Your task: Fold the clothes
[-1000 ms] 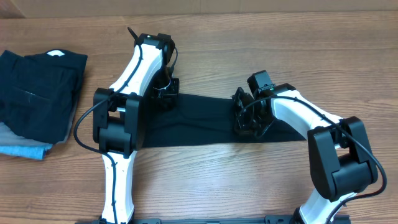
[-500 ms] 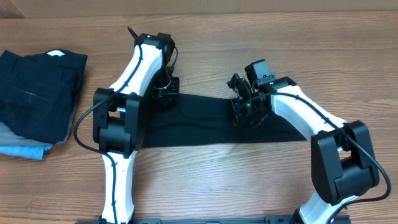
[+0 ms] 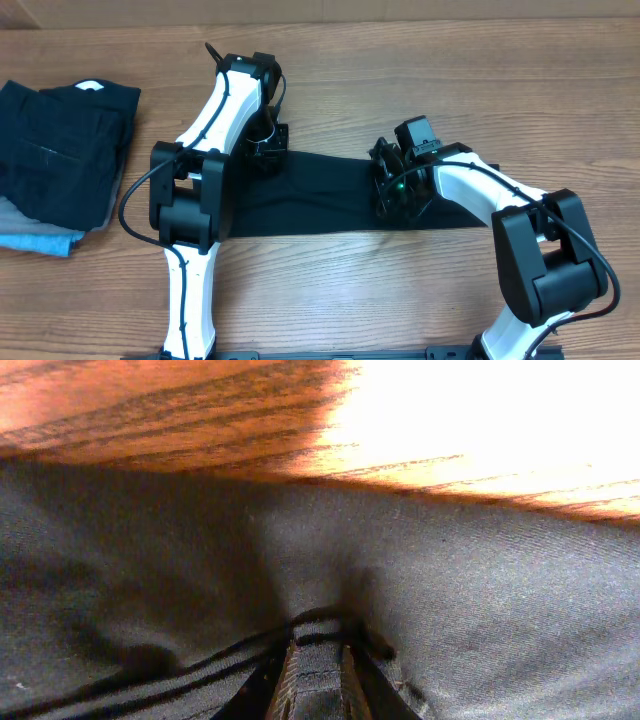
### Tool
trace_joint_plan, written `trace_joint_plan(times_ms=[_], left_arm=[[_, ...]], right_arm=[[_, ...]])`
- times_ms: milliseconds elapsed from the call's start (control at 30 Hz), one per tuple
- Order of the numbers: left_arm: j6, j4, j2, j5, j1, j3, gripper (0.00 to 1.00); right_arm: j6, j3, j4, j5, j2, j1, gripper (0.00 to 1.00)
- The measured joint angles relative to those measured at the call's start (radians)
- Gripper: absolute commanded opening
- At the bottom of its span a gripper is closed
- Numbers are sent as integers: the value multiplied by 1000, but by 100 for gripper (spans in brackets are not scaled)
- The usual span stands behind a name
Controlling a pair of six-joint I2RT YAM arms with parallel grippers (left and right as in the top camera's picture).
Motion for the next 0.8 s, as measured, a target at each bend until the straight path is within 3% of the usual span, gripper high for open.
trace_joint_plan(times_ms=[433, 567, 700, 800], left_arm=[[0, 2, 0, 0, 0, 0, 22], [0, 5, 0, -2, 0, 0, 21], [8, 10, 0, -29, 0, 0, 17], [32, 13, 0, -39, 0, 0, 28]], right_arm=[[0, -10, -269, -73, 0, -2, 4], [1, 73, -374, 6, 6, -29, 4], [89, 109, -401, 109, 6, -106, 4], [158, 109, -401, 148, 6, -130, 4]])
